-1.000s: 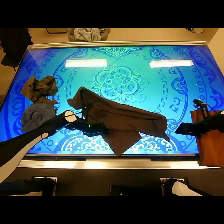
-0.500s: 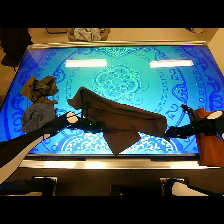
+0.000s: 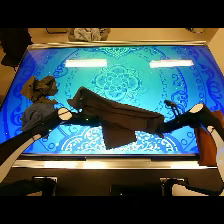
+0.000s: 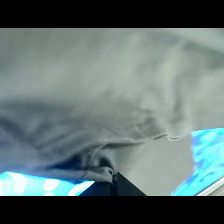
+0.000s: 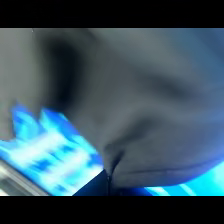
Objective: Fold the shirts.
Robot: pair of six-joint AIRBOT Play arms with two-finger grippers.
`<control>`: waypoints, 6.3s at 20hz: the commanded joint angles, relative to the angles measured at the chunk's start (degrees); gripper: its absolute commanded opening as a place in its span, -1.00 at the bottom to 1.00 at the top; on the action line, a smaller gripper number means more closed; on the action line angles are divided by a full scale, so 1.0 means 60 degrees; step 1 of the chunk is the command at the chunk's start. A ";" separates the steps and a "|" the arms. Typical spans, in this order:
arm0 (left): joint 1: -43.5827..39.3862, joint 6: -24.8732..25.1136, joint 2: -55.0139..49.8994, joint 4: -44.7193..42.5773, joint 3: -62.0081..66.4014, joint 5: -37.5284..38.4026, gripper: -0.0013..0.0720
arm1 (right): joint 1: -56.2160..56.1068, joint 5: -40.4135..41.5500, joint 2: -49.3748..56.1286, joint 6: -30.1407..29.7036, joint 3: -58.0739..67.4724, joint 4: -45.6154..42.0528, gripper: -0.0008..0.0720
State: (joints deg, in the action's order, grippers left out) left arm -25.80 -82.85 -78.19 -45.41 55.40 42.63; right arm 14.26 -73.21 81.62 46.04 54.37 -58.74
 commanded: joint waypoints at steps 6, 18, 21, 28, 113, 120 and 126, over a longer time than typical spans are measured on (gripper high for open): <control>0.3082 0.1137 0.4178 -0.1162 0.5876 0.0718 -0.88 | -0.0138 0.2397 -0.4146 0.2320 0.6550 -0.2000 -0.84; 0.3792 0.0809 0.5916 -0.0470 0.8400 0.0714 -0.88 | -0.0146 0.1840 -0.7471 0.4936 0.8200 -0.5716 -0.84; 0.3792 0.0809 0.5941 -0.0481 0.8389 0.0787 -0.88 | -0.0146 0.1024 -0.7668 0.4623 0.8196 -0.5905 -0.84; 0.3792 -0.0117 0.3909 -0.2575 0.6845 0.2728 -0.88 | -0.0146 -0.3337 -0.4776 0.3300 0.7490 -0.5708 -0.84; 0.5053 -0.0707 0.5082 -0.2109 1.0440 0.2084 -0.88 | 0.0874 0.1869 -0.7552 0.2142 0.9300 -0.4725 -0.85; 0.5060 -0.1169 0.3734 -0.3297 0.9307 0.4809 -0.88 | 0.0871 -0.1792 -0.4969 0.1683 0.9133 -0.5187 -0.85; 0.4881 -0.0095 0.0168 -0.3260 0.5493 0.4058 -0.88 | 0.0834 -0.2328 0.0546 0.1770 0.7344 -0.4561 -0.85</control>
State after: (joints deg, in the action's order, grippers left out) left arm 3.86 -86.02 -67.46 -63.92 97.12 69.49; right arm 19.33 -84.51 70.63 56.55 102.00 -87.74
